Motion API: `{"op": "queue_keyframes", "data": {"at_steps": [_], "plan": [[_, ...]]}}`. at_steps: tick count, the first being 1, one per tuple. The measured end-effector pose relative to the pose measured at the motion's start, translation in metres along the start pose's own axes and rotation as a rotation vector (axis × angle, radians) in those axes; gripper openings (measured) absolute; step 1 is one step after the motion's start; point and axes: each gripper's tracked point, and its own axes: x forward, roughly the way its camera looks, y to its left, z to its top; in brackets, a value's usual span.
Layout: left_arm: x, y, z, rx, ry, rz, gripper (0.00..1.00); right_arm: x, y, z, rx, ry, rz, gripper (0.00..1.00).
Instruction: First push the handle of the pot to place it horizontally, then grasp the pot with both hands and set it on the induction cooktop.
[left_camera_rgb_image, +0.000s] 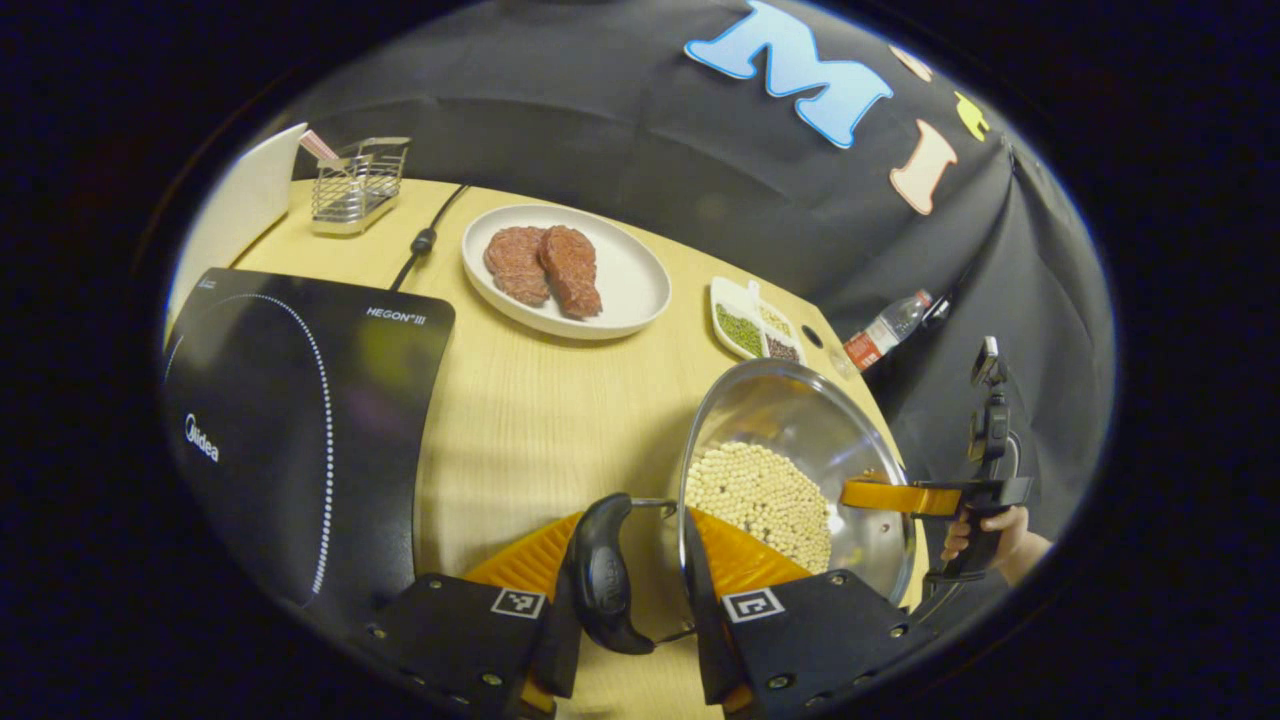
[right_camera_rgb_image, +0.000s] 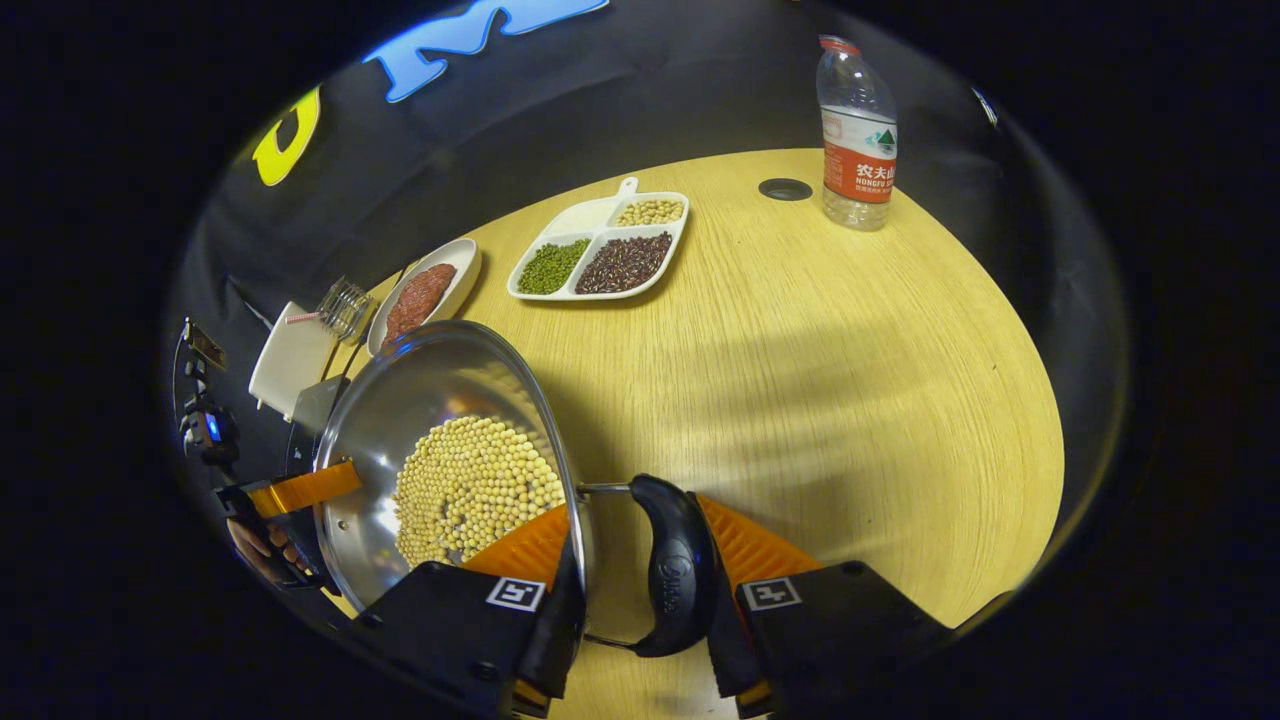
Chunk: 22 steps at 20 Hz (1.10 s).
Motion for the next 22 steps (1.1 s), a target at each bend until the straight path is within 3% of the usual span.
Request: {"op": "queue_keyframes", "data": {"at_steps": [8, 9, 10, 11, 12, 13, 14, 22], "plan": [[-0.054, -0.020, -0.016, 0.034, -0.015, -0.017, 0.51, -0.057, 0.011, -0.035, 0.013, -0.010, -0.028, 0.54], [-0.063, -0.024, -0.020, 0.040, -0.017, -0.022, 0.48, -0.067, 0.012, -0.042, 0.012, -0.008, -0.032, 0.54], [-0.072, -0.029, -0.023, 0.049, -0.014, -0.025, 0.51, -0.077, 0.014, -0.049, 0.016, -0.007, -0.038, 0.54], [-0.082, -0.034, -0.027, 0.060, -0.009, -0.033, 0.48, -0.088, 0.014, -0.054, 0.027, -0.009, -0.042, 0.54], [-0.091, -0.039, -0.030, 0.064, -0.013, -0.042, 0.51, -0.098, 0.016, -0.061, 0.040, -0.010, -0.046, 0.57], [-0.099, -0.043, -0.032, 0.067, -0.013, -0.050, 0.48, -0.109, 0.018, -0.067, 0.048, -0.010, -0.053, 0.54], [-0.109, -0.047, -0.035, 0.070, -0.011, -0.057, 0.51, -0.120, 0.020, -0.074, 0.051, -0.011, -0.063, 0.54], [-0.190, -0.027, -0.053, 0.083, 0.024, -0.112, 0.48, -0.188, 0.075, -0.125, 0.082, -0.017, -0.124, 0.54]]}}
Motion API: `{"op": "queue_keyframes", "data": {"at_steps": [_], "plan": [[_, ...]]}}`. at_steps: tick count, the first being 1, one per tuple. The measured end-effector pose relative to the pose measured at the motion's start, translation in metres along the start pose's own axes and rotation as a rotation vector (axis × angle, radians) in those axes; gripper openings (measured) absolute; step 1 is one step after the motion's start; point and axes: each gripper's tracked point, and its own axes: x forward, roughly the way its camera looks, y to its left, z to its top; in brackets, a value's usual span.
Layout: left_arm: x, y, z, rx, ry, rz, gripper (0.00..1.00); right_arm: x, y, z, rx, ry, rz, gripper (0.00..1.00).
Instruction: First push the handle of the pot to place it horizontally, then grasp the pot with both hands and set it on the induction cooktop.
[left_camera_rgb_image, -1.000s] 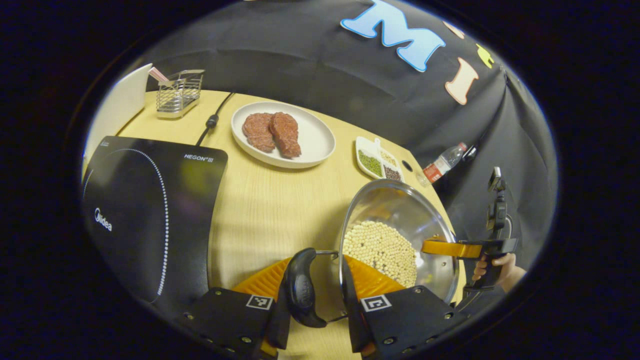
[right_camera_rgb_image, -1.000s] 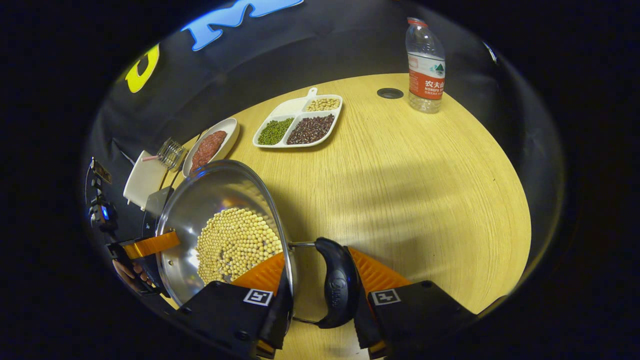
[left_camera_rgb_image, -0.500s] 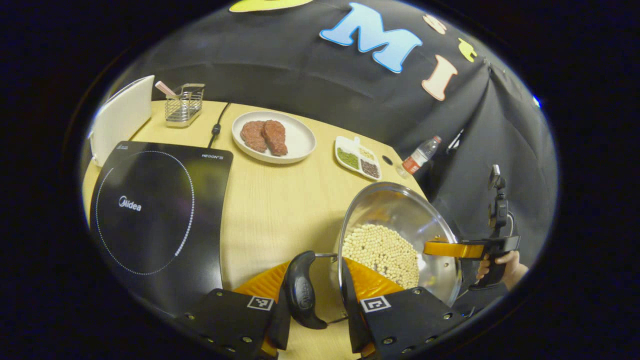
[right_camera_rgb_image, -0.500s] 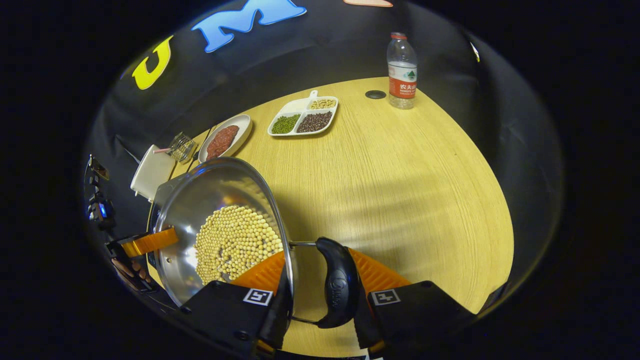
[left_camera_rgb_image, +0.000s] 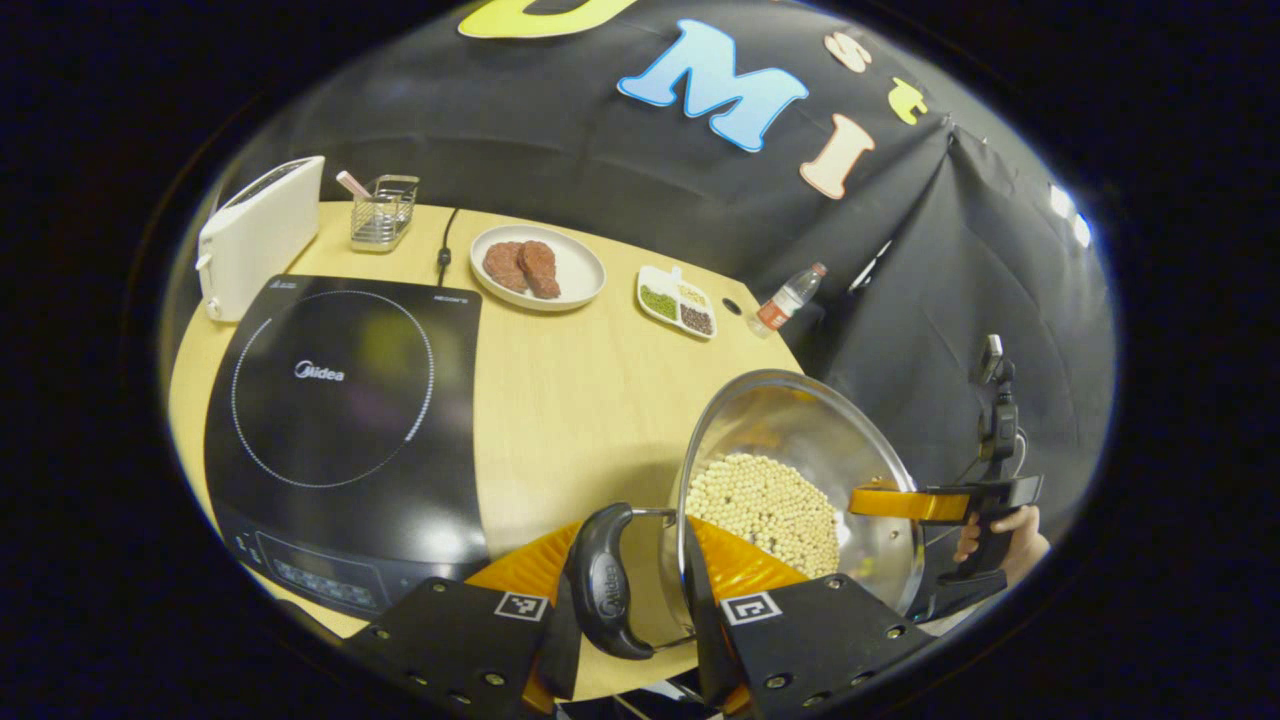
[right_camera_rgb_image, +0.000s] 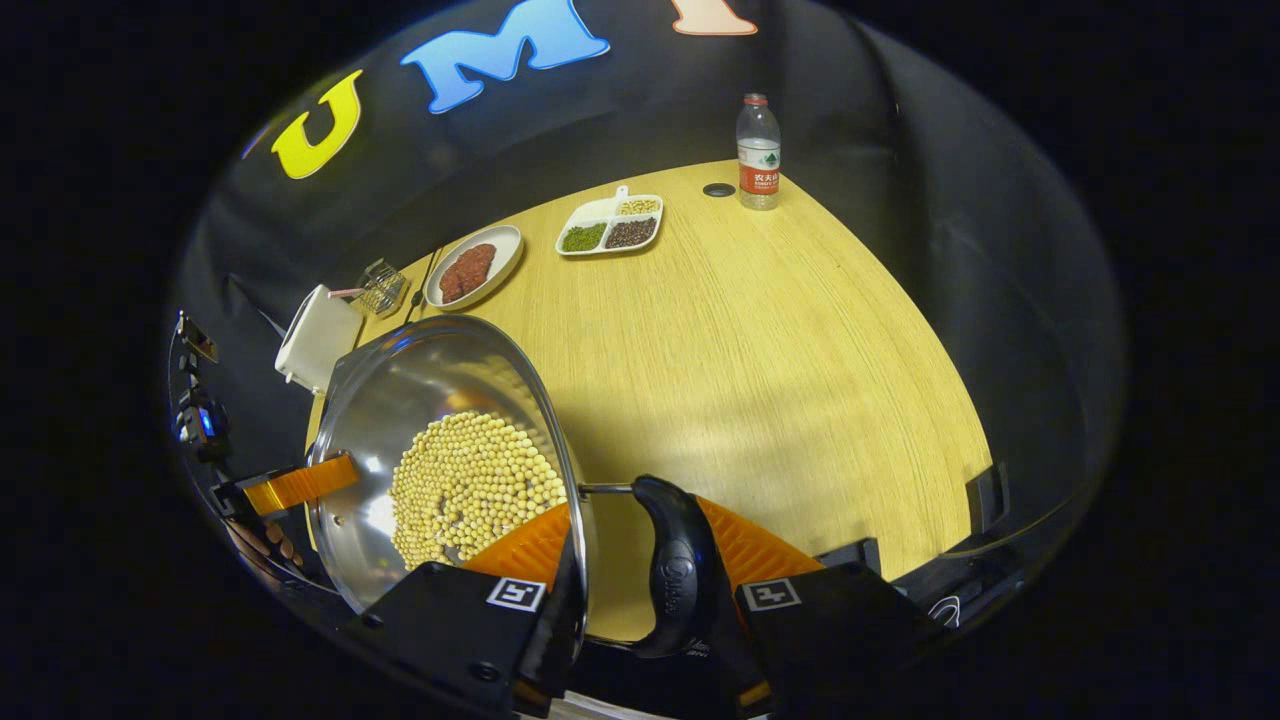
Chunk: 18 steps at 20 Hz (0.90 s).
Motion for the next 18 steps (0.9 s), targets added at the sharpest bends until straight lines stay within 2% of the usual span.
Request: {"op": "queue_keyframes", "data": {"at_steps": [6, 12, 13, 15, 17, 18], "plan": [[-0.057, 0.052, 0.008, -0.014, -0.033, 0.035, 0.47, 0.001, 0.067, -0.008, -0.030, 0.001, 0.039, 0.54], [-0.103, 0.120, 0.023, -0.062, -0.089, 0.095, 0.48, 0.021, 0.141, 0.006, -0.104, 0.010, 0.096, 0.54], [-0.109, 0.131, 0.025, -0.067, -0.096, 0.106, 0.47, 0.027, 0.152, 0.007, -0.113, 0.011, 0.104, 0.57], [-0.119, 0.153, 0.031, -0.078, -0.108, 0.126, 0.47, 0.035, 0.176, 0.012, -0.129, 0.017, 0.118, 0.54], [-0.126, 0.177, 0.039, -0.085, -0.114, 0.143, 0.47, 0.048, 0.199, 0.013, -0.136, 0.025, 0.132, 0.57], [-0.128, 0.189, 0.042, -0.087, -0.114, 0.154, 0.47, 0.055, 0.209, 0.014, -0.140, 0.030, 0.140, 0.54]]}}
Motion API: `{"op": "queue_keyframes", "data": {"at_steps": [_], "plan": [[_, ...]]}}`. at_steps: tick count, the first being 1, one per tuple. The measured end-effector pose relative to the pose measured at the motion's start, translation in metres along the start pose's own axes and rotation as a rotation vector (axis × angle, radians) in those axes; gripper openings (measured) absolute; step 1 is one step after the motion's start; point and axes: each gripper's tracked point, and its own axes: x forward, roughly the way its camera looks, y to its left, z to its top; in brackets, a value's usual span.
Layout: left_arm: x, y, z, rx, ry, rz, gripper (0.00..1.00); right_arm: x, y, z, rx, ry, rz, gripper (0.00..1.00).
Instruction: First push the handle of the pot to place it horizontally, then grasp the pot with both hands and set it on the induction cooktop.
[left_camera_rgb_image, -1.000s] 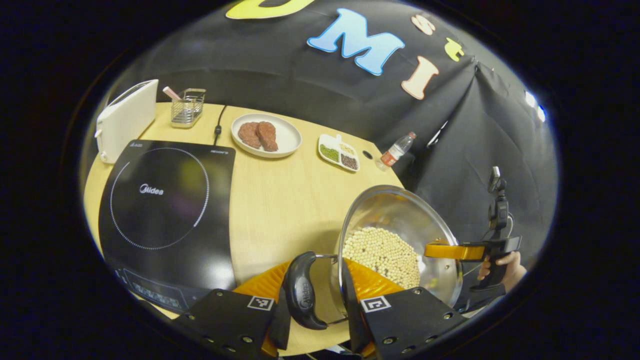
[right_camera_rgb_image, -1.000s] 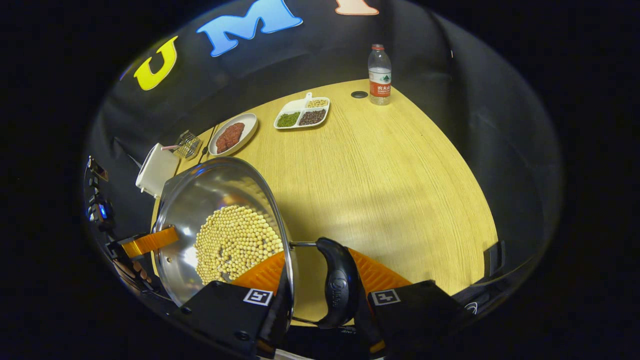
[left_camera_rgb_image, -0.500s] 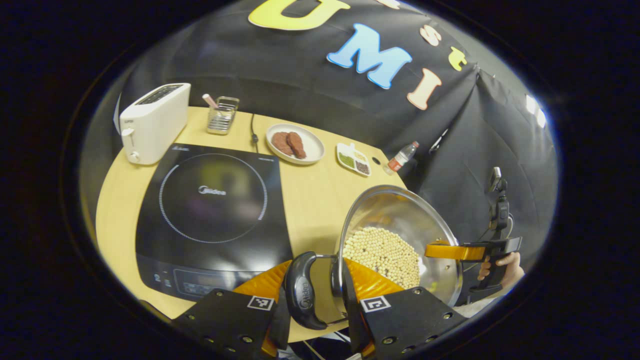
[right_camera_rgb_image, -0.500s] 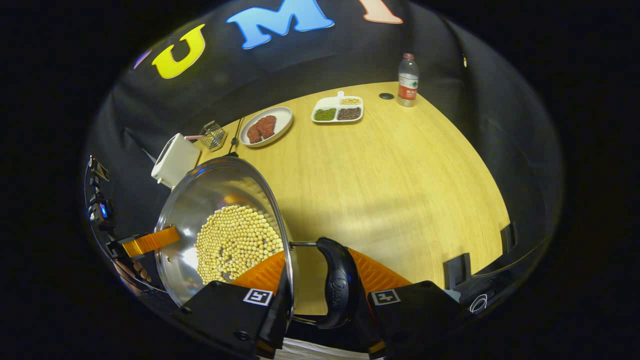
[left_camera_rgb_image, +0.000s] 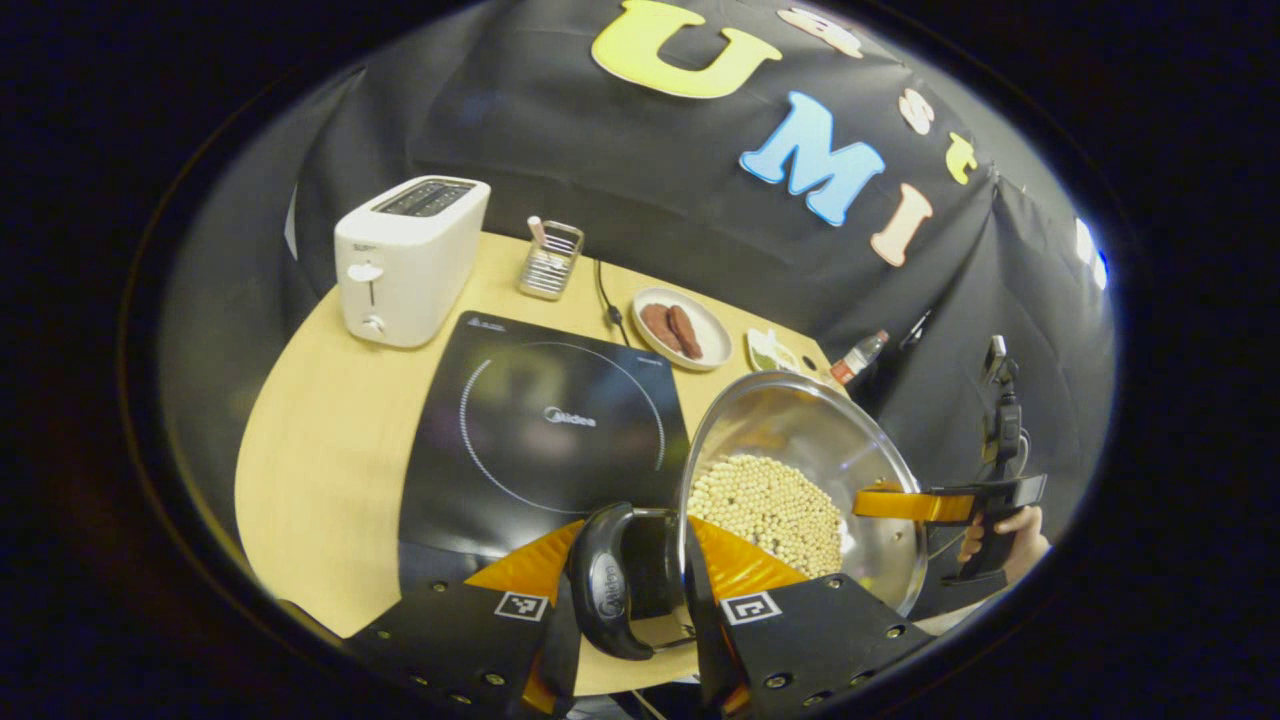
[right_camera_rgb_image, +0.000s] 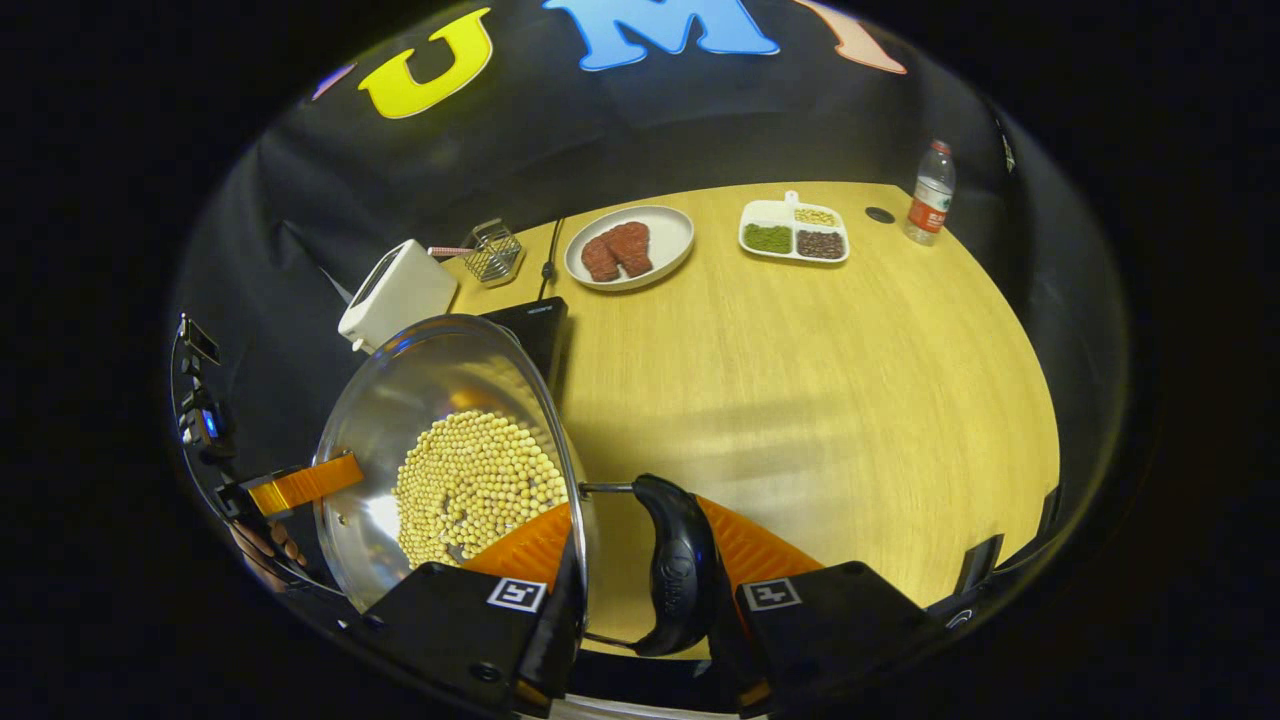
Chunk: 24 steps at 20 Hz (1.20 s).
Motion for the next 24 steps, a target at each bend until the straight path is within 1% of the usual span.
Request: {"op": "queue_keyframes", "data": {"at_steps": [2, 4, 5, 6, 7, 8, 9, 10, 11, 12, 13, 14, 15, 18, 20, 21, 22, 24], "plan": [[0.002, 0.021, 0.010, 0.001, -0.006, 0.020, 0.47, 0.018, 0.016, 0.007, -0.003, 0.004, 0.015, 0.53], [0.008, 0.043, 0.020, -0.007, -0.014, 0.038, 0.47, 0.034, 0.029, 0.017, -0.009, 0.004, 0.023, 0.57], [0.011, 0.052, 0.024, -0.008, -0.016, 0.045, 0.47, 0.041, 0.034, 0.022, -0.016, 0.000, 0.025, 0.53], [0.016, 0.060, 0.027, -0.012, -0.021, 0.053, 0.48, 0.048, 0.039, 0.028, -0.019, -0.009, 0.027, 0.57], [0.021, 0.066, 0.032, -0.015, -0.027, 0.058, 0.51, 0.055, 0.044, 0.033, -0.022, -0.013, 0.030, 0.53], [0.025, 0.073, 0.037, -0.018, -0.032, 0.062, 0.51, 0.061, 0.048, 0.037, -0.024, -0.014, 0.034, 0.57], [0.028, 0.079, 0.040, -0.017, -0.034, 0.064, 0.51, 0.067, 0.052, 0.042, -0.023, -0.016, 0.037, 0.53], [0.032, 0.085, 0.045, -0.013, -0.038, 0.067, 0.51, 0.073, 0.055, 0.046, -0.020, -0.017, 0.040, 0.57], [0.037, 0.091, 0.049, -0.007, -0.042, 0.068, 0.51, 0.078, 0.058, 0.050, -0.016, -0.019, 0.043, 0.57], [0.042, 0.095, 0.054, -0.002, -0.045, 0.068, 0.48, 0.084, 0.060, 0.054, -0.011, -0.022, 0.045, 0.57], [0.044, 0.099, 0.058, 0.001, -0.046, 0.065, 0.51, 0.089, 0.061, 0.057, -0.005, -0.023, 0.046, 0.53], [0.049, 0.103, 0.061, 0.006, -0.045, 0.062, 0.51, 0.094, 0.063, 0.060, 0.004, -0.026, 0.047, 0.57], [0.056, 0.109, 0.064, 0.009, -0.046, 0.059, 0.51, 0.099, 0.064, 0.064, 0.014, -0.028, 0.047, 0.53], [0.063, 0.116, 0.070, 0.009, -0.047, 0.056, 0.51, 0.113, 0.069, 0.074, 0.043, -0.031, 0.045, 0.53], [0.077, 0.129, 0.076, 0.013, -0.043, 0.062, 0.51, 0.123, 0.073, 0.079, 0.055, -0.026, 0.043, 0.53], [0.084, 0.136, 0.080, 0.014, -0.044, 0.065, 0.51, 0.127, 0.076, 0.082, 0.056, -0.027, 0.044, 0.56], [0.087, 0.140, 0.083, 0.014, -0.043, 0.068, 0.51, 0.132, 0.080, 0.083, 0.056, -0.025, 0.047, 0.53], [0.091, 0.148, 0.086, 0.009, -0.043, 0.073, 0.51, 0.140, 0.085, 0.088, 0.057, -0.024, 0.053, 0.53]]}}
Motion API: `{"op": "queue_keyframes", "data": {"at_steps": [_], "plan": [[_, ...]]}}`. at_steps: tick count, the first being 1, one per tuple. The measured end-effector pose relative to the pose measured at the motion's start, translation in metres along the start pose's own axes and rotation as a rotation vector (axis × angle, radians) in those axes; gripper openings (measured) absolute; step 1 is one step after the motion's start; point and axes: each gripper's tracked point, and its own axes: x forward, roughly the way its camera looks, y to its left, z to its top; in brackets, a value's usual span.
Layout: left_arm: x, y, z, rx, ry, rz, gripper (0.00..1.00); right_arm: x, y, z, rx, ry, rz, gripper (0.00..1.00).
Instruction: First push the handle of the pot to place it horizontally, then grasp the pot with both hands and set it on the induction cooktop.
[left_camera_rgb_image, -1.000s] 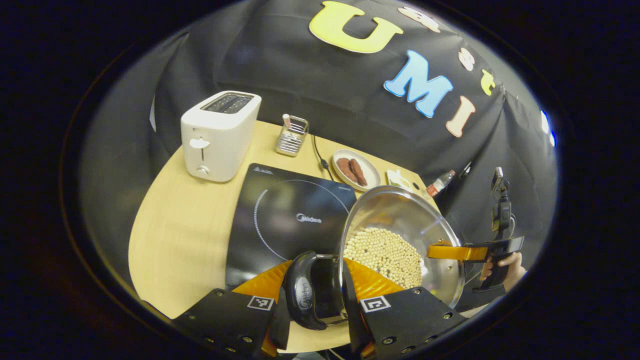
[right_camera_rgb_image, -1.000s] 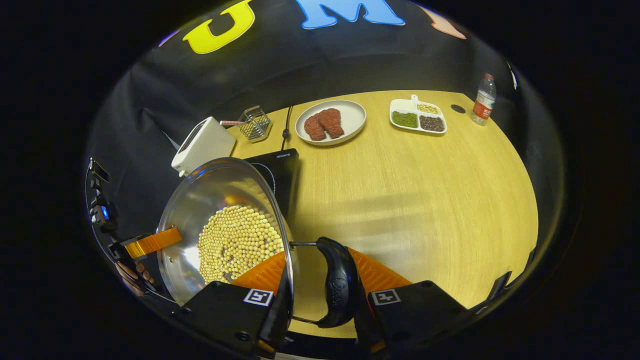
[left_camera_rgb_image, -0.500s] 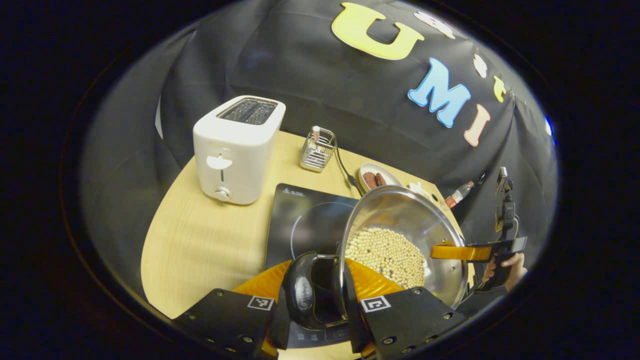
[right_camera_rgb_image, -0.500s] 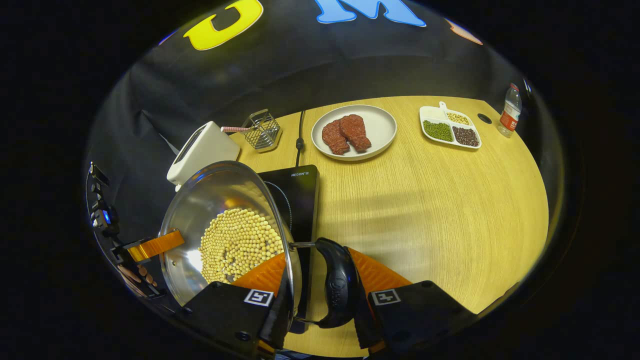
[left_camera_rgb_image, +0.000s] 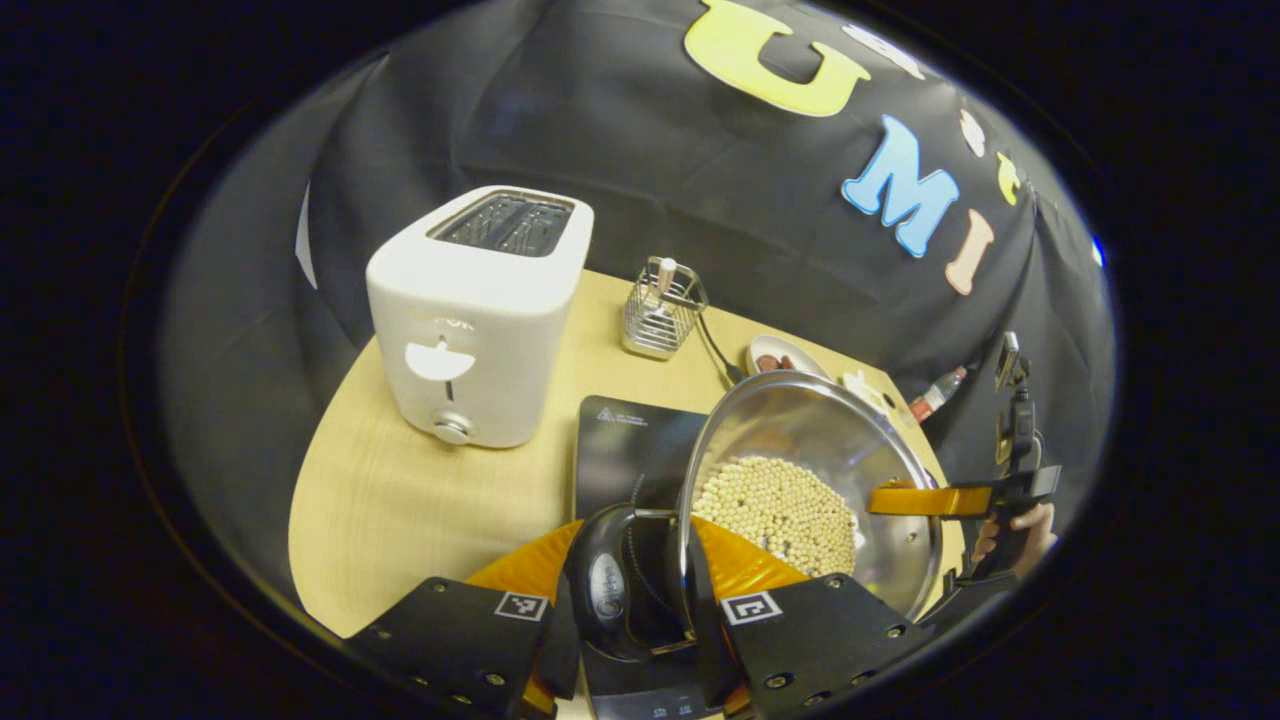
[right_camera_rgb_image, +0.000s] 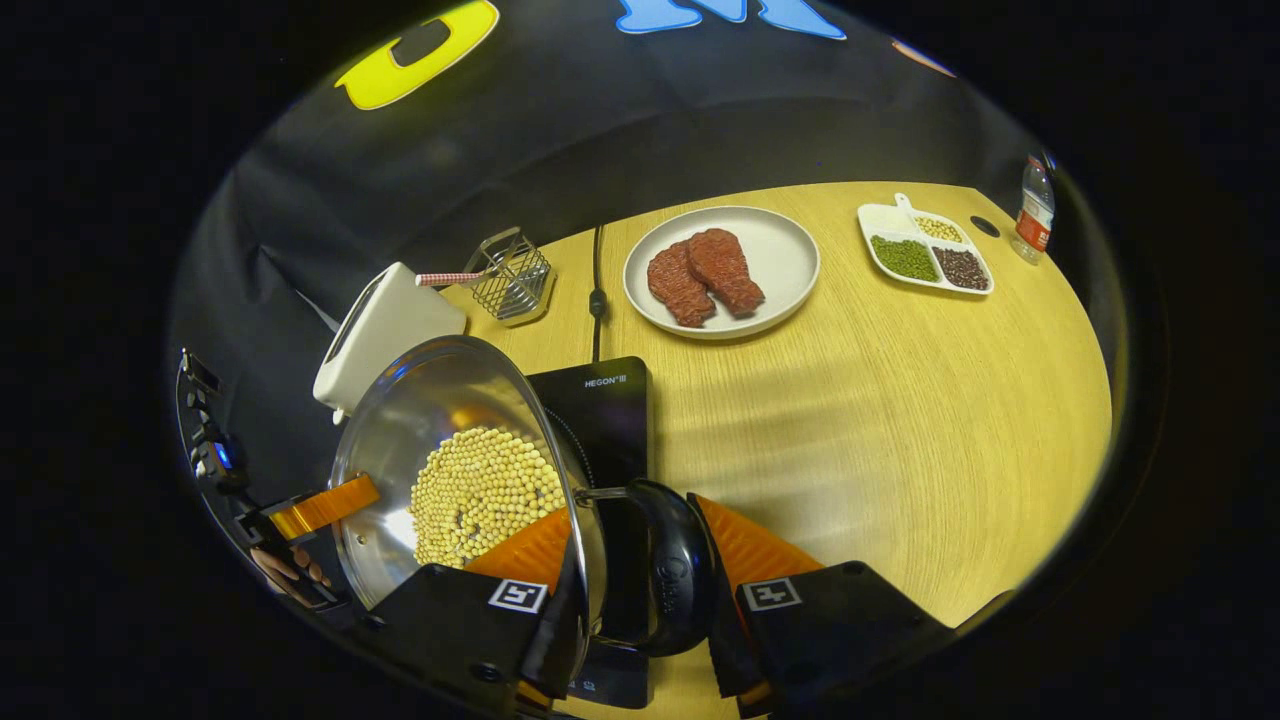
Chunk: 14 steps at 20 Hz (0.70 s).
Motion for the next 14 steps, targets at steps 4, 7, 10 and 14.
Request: {"op": "queue_keyframes", "data": {"at_steps": [4, 7, 10, 14], "plan": [[0.007, 0.015, 0.001, -0.005, 0.008, 0.008, 0.51, 0.015, 0.005, 0.004, 0.010, 0.015, 0.007, 0.53], [0.017, 0.019, 0.000, -0.011, 0.011, 0.003, 0.48, 0.020, 0.006, 0.005, 0.013, 0.019, 0.004, 0.53], [0.020, 0.022, 0.004, 0.010, -0.001, 0.001, 0.51, 0.023, 0.006, 0.005, 0.019, 0.026, 0.019, 0.53], [0.019, 0.021, 0.001, -0.025, -0.011, -0.005, 0.49, 0.027, 0.004, 0.009, 0.003, 0.017, 0.036, 0.54]]}}
